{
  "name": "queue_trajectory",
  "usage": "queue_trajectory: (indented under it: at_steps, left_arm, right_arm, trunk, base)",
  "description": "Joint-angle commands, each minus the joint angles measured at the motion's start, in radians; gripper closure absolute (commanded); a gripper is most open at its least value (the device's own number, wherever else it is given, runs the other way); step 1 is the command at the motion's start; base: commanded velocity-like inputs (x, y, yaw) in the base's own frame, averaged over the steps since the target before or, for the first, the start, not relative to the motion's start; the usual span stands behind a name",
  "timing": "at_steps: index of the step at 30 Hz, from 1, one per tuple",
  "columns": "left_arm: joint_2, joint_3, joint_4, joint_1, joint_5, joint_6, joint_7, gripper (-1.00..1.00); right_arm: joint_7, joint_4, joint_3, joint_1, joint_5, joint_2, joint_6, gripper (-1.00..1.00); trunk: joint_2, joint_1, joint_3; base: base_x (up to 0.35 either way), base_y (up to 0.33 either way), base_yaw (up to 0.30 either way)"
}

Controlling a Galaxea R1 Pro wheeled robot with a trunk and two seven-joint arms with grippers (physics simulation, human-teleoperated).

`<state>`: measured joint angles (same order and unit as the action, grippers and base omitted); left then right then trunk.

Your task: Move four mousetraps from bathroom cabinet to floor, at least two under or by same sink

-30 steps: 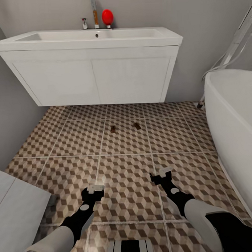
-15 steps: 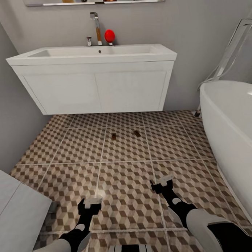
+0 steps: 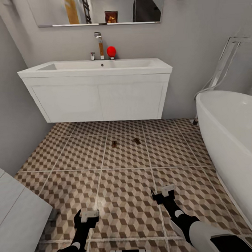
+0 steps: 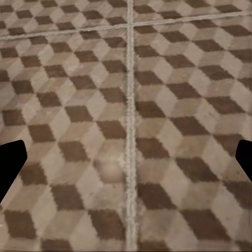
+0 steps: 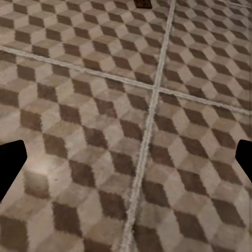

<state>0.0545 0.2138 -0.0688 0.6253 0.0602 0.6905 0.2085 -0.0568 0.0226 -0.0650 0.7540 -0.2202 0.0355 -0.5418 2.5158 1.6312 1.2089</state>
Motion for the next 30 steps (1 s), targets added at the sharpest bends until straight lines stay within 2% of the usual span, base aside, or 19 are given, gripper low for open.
queue_trajectory:
  at_steps: [1,5,13,30]
  left_arm:
    - [0.001,0.009,-0.004,-0.002,0.006,0.006,0.003,-1.00]
    - [0.001,0.009,-0.005,-0.027,0.006,0.017,0.003,-1.00]
    - [0.001,0.009,-0.005,-0.063,0.006,0.096,0.003,-1.00]
    - [0.002,0.009,-0.005,-0.127,0.009,0.107,0.005,-1.00]
  right_arm:
    - [-0.006,-0.001,-0.006,-0.001,-0.002,0.000,-0.003,-1.00]
    - [-0.006,-0.001,-0.006,-0.026,-0.001,0.000,-0.007,-1.00]
    - [-0.007,-0.001,-0.005,-0.056,0.001,-0.001,-0.045,-1.00]
    - [-0.008,-0.001,-0.006,-0.076,0.003,0.002,-0.101,-1.00]
  trunk:
    - [0.000,-0.001,-0.004]
    - [-0.001,-0.002,-0.024]
    - [-0.003,-0.006,-0.063]
    - [-0.007,-0.014,-0.131]
  base:
    - [0.000,0.000,0.000]
    - [0.000,0.000,0.000]
    - [0.000,0.000,0.000]
    - [0.000,0.000,0.000]
